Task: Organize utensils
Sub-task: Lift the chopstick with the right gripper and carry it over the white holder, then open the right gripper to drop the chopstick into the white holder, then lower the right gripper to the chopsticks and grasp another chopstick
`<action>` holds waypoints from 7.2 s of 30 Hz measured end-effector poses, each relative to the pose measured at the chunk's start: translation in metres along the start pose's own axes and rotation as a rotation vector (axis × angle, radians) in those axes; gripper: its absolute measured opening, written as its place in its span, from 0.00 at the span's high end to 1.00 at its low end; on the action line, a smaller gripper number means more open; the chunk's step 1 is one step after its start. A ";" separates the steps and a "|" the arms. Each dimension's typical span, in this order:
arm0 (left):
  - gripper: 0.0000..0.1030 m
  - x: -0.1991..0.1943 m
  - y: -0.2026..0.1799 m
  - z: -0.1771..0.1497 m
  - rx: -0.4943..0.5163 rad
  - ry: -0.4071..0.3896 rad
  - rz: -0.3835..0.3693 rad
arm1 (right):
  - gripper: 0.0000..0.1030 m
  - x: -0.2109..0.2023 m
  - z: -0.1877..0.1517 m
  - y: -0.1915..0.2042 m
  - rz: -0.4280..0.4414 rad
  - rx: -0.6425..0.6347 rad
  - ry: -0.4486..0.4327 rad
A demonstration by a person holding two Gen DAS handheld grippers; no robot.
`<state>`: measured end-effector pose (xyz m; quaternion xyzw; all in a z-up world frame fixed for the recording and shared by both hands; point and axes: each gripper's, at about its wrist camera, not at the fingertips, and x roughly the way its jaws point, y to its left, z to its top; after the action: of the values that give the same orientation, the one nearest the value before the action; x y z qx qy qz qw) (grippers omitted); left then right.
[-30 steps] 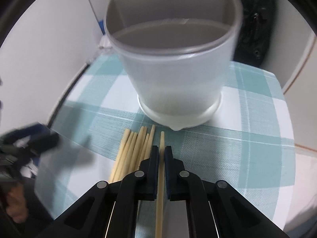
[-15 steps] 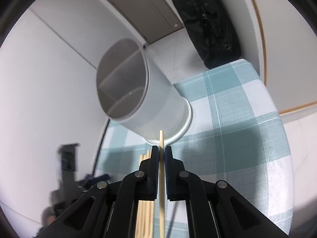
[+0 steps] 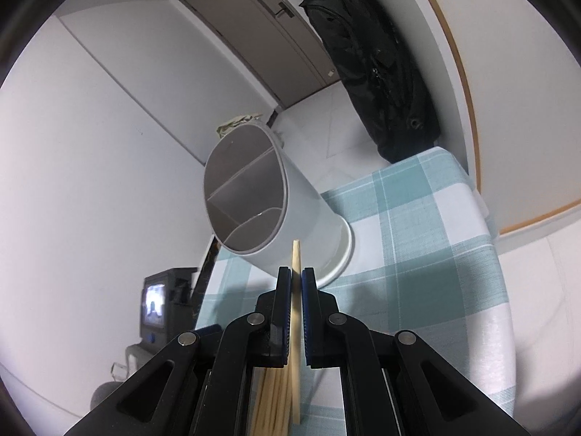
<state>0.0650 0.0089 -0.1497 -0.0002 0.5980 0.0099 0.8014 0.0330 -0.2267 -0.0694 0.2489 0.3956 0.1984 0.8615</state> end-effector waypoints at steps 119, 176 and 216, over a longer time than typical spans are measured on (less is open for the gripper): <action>0.49 -0.191 0.041 0.112 -0.039 -0.701 -0.433 | 0.57 0.010 0.121 0.106 -0.018 -0.347 -0.133; 0.16 -0.069 0.062 -0.008 -0.163 -0.348 -0.175 | 0.60 0.086 -0.035 0.016 -0.292 -0.253 0.343; 0.16 -0.033 0.020 -0.020 0.019 -0.088 -0.216 | 0.97 0.037 -0.015 -0.031 -0.015 0.170 0.142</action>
<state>0.0360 0.0286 -0.1236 -0.0568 0.5587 -0.0820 0.8233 0.0480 -0.2270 -0.1175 0.3036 0.4728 0.1749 0.8085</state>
